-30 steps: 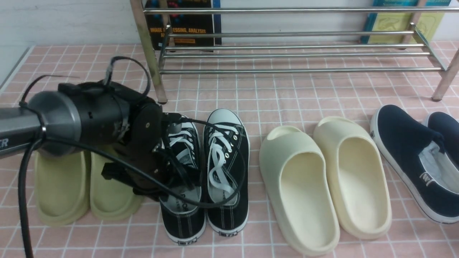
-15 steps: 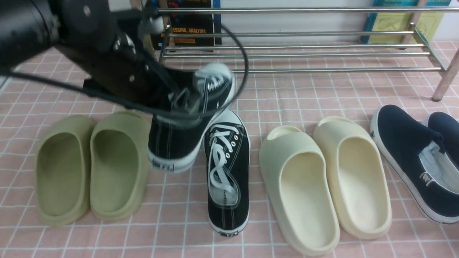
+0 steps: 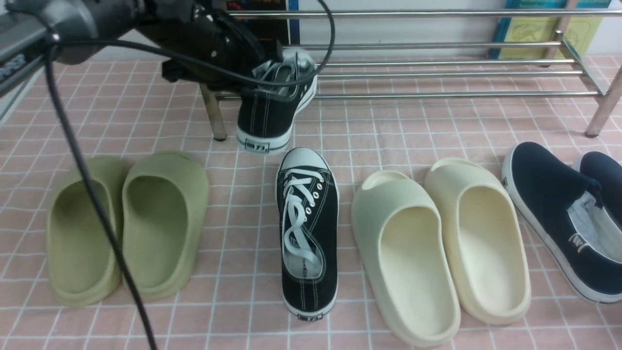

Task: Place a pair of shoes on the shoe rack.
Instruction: Use the left arm to put a shoe into the shoe rack

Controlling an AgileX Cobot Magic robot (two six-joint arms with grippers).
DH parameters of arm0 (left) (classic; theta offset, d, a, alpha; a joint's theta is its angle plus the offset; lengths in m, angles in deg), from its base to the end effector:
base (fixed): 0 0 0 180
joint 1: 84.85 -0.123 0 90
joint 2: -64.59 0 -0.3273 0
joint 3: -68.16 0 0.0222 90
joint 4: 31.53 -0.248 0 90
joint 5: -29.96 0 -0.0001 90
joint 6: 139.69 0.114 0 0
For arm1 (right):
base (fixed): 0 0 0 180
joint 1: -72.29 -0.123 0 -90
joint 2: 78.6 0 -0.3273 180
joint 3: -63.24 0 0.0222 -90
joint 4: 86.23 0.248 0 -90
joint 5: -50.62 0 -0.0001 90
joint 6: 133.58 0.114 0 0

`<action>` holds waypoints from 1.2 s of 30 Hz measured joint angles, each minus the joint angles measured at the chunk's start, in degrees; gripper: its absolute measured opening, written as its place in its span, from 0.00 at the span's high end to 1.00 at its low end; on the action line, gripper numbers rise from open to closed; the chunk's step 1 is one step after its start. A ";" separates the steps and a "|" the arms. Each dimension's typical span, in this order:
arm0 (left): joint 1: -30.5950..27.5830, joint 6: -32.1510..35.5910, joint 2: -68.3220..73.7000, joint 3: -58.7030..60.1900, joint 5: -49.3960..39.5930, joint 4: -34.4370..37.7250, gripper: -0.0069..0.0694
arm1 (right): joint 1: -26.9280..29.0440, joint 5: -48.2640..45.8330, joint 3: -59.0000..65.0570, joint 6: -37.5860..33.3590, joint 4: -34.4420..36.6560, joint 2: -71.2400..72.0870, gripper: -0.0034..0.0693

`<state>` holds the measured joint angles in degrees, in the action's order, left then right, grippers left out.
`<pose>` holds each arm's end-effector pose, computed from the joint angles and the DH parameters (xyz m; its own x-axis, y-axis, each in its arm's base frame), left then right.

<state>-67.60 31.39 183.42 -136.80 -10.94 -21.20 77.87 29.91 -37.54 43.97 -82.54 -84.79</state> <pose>0.4618 -0.1574 0.3360 -0.7468 -0.0680 -0.6615 0.1664 0.9440 -0.2849 0.0296 -0.0003 0.1686 -0.2743 0.0444 -0.9606 0.0803 0.9965 0.0231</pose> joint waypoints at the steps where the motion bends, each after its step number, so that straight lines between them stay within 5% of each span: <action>1: 0.00 -0.24 0.87 -1.00 1.09 -0.06 0.88 | 0.00 0.00 0.00 0.00 0.00 0.00 0.62; 21: 0.36 -1.93 12.13 -4.90 24.16 -7.20 0.80 | 0.00 0.00 0.00 0.00 0.00 0.00 0.62; 28: 0.36 -1.93 11.63 -5.10 19.91 -9.25 0.57 | 0.00 0.00 0.00 0.00 0.00 0.00 0.62; 31: 0.31 -1.99 9.02 -5.10 11.67 -9.52 0.42 | 0.00 0.00 0.00 0.00 0.00 0.00 0.62; 36: 0.26 -1.21 2.95 -5.10 0.89 -10.33 0.34 | 0.00 0.00 0.00 0.00 0.00 0.00 0.62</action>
<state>-67.34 30.17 186.37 -141.91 -10.04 -31.53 77.87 29.91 -37.54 43.97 -82.54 -84.79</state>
